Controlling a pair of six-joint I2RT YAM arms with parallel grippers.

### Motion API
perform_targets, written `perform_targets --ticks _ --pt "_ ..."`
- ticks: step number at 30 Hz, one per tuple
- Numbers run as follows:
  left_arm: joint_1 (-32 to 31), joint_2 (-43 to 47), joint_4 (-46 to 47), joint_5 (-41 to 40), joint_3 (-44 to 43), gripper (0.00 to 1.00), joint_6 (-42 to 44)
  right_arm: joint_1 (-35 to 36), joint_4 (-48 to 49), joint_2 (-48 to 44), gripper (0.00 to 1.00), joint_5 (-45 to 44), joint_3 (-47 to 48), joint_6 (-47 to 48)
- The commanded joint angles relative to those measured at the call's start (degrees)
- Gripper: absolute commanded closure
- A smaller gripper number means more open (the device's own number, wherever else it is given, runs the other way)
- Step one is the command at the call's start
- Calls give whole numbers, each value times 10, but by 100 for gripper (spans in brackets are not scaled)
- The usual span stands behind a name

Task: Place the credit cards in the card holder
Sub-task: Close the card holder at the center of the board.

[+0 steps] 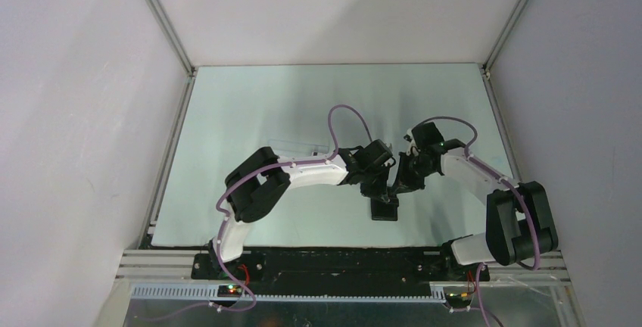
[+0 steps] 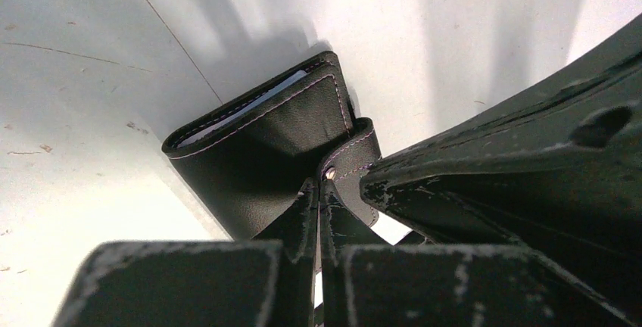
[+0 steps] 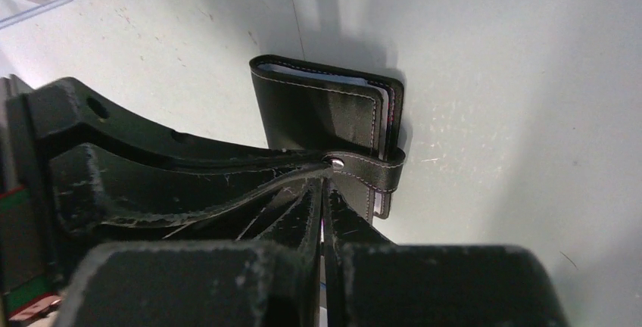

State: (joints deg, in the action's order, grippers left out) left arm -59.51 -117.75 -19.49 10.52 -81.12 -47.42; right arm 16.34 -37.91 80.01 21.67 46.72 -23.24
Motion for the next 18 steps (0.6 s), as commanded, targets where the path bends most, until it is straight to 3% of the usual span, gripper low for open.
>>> perform_targets --ticks 1,18 --pt "3 5 -63 -41 2 100 25 12 6 3 100 -5 -9 5" --pt "2 3 -76 -48 0 100 30 30 38 33 100 -51 -40 -15"
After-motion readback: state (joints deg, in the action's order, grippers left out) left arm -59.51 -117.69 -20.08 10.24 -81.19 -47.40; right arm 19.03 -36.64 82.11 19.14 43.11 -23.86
